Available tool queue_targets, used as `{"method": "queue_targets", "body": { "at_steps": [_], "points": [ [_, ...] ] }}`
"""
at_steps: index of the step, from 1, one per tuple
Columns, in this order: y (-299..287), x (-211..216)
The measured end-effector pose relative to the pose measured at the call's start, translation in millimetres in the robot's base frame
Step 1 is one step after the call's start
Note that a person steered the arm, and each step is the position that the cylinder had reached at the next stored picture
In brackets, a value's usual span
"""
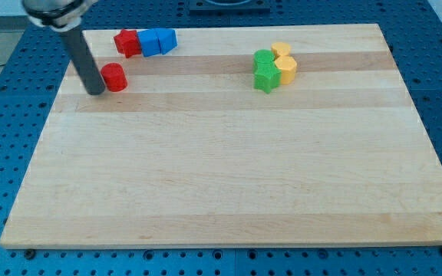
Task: Move the red circle to the bottom of the red star
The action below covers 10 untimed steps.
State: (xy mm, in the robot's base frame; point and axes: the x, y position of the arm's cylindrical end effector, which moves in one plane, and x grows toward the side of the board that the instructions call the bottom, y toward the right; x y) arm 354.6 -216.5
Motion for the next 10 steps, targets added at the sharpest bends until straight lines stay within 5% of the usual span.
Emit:
{"method": "queue_targets", "body": {
  "at_steps": [3, 6, 10],
  "points": [
    [22.6, -39.0],
    [65.9, -12.3],
    [53.7, -42.8]
  ]
}}
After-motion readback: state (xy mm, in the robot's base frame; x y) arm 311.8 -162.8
